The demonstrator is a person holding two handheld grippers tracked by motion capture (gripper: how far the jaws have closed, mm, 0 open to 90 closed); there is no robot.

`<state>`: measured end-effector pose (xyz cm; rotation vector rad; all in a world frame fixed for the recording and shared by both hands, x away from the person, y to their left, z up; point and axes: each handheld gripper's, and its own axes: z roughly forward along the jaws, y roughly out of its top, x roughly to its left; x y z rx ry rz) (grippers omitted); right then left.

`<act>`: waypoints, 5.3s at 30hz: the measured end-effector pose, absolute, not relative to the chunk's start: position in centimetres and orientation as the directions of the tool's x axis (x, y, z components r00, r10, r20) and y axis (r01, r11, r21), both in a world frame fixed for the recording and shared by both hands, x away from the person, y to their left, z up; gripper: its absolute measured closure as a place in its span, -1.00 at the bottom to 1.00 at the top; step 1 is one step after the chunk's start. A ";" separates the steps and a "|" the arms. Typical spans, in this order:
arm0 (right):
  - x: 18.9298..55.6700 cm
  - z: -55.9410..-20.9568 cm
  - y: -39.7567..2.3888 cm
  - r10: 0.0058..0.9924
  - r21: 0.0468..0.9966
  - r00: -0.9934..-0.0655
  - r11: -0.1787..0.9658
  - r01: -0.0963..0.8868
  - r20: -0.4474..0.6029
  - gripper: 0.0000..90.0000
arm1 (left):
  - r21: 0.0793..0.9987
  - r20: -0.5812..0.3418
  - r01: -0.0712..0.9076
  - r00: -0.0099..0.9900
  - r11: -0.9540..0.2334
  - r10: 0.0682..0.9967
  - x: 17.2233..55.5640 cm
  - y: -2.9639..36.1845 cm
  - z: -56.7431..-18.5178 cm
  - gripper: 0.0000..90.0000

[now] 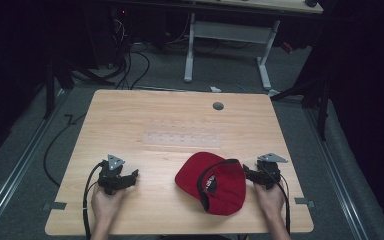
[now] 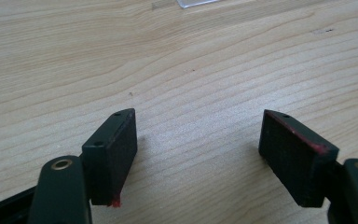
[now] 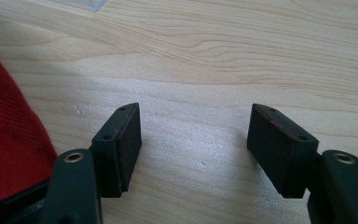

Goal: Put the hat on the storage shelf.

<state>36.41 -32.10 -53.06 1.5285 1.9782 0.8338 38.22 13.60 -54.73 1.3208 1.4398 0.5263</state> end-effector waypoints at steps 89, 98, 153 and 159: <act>36.6 -51.4 -27.5 0.830 0.733 -0.521 0.228 0.641 0.198 -0.23 | 0.852 -0.394 0.440 0.185 0.283 0.900 38.2 13.5 -54.8 -0.45; 36.8 -52.3 -27.0 0.823 0.725 -0.539 0.261 0.637 0.177 0.04 | 0.852 -0.394 0.440 0.185 0.282 0.900 38.2 13.5 -54.8 -0.46; 34.5 -45.1 -25.8 0.758 0.794 -0.626 0.261 0.548 0.183 0.91 | 0.857 -0.428 0.429 0.279 0.287 0.860 37.0 13.0 -53.6 -0.53; 34.1 -43.7 -25.3 0.757 0.807 -0.633 0.270 0.525 0.159 0.91 | 0.897 -0.370 0.388 0.388 0.214 0.844 35.4 11.1 -52.6 -0.52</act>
